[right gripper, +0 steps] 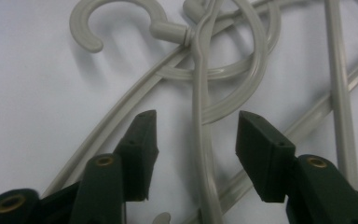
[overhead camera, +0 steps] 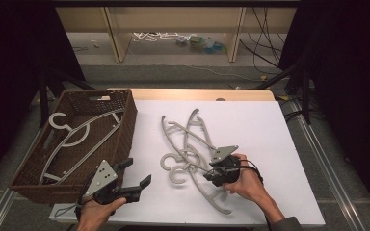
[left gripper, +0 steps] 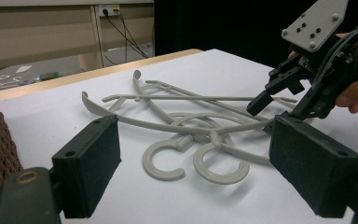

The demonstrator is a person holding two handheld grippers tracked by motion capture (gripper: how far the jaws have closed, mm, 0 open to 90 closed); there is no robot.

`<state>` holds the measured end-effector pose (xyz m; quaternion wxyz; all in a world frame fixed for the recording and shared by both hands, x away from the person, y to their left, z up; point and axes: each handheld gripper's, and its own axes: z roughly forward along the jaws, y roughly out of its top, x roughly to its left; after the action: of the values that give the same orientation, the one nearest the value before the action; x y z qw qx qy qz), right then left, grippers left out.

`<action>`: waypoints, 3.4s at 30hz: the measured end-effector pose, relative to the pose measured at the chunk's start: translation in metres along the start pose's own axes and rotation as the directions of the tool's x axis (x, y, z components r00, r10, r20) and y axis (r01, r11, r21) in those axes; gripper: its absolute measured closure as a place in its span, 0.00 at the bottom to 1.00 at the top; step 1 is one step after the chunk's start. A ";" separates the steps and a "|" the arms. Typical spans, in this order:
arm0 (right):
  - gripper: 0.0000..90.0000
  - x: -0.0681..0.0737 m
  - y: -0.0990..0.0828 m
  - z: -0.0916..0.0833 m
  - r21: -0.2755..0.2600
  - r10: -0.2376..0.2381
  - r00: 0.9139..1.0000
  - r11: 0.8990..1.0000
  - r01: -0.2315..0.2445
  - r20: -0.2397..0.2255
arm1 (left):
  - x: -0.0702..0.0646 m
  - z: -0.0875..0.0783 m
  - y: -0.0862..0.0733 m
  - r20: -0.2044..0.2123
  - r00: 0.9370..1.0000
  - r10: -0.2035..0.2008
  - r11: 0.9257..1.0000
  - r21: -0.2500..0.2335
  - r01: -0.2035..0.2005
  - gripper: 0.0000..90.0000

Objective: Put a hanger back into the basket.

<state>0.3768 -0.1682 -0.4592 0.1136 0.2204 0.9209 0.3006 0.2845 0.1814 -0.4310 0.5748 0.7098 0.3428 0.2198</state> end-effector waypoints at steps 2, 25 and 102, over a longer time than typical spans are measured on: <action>0.62 -0.001 0.001 0.003 0.016 -0.003 1.000 1.000 0.003 -0.001 | 0.000 0.001 0.000 0.002 1.000 0.000 1.000 0.000 0.000 0.18; 0.86 -0.007 0.003 0.019 0.090 -0.008 1.000 0.996 0.010 -0.028 | 0.001 0.005 -0.002 0.006 1.000 0.007 1.000 0.015 -0.008 0.19; 0.91 0.041 0.016 -0.069 0.007 -0.281 0.957 0.959 0.283 -0.075 | -0.025 0.082 0.034 0.257 0.863 0.436 0.827 0.265 -0.496 0.32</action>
<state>0.3223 -0.1718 -0.3979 0.1193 0.0766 0.9491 0.2812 0.3336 0.1049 -0.4156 0.4090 0.8734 0.1345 0.2277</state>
